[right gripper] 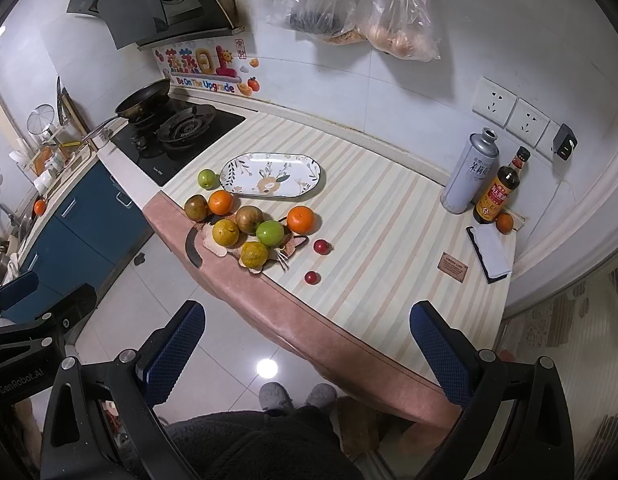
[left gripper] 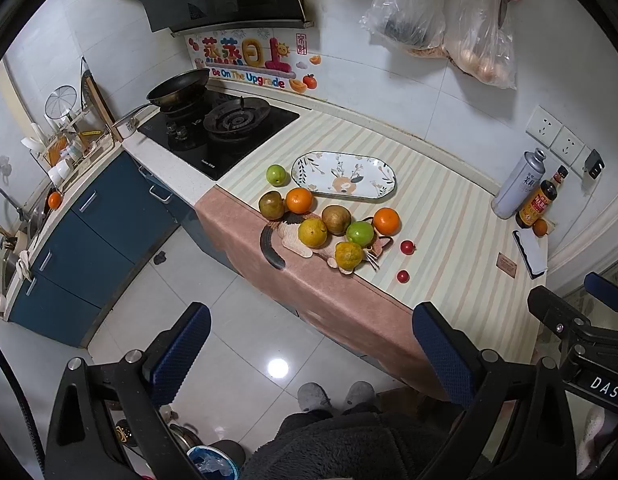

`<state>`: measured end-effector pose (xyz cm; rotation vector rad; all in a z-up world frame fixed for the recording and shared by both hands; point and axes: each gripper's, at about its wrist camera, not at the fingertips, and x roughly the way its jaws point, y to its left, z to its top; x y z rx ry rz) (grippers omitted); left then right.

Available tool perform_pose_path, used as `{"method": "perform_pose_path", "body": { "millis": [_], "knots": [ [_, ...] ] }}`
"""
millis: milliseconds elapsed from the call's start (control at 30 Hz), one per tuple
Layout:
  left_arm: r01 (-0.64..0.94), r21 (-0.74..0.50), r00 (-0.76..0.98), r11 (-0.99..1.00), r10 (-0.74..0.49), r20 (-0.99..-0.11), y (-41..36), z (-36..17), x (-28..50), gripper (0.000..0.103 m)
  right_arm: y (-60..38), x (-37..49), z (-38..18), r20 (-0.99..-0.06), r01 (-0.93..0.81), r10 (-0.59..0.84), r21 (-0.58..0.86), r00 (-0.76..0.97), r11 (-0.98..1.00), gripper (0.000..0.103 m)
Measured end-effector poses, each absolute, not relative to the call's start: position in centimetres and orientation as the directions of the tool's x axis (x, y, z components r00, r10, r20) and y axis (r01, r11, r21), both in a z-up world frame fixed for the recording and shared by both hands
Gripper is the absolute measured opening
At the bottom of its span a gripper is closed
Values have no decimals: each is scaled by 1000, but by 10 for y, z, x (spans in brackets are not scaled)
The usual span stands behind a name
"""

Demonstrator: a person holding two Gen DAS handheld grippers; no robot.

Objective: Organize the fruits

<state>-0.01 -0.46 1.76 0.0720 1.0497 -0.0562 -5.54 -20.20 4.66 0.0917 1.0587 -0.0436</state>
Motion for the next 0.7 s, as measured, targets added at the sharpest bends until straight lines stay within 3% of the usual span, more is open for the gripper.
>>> {"method": "perform_pose_path", "body": {
  "millis": [700],
  "knots": [
    [80, 30, 502, 996, -15, -865, -8, 21, -4, 103, -200, -54, 49, -869, 74, 14, 58, 494, 996, 103]
  ]
}}
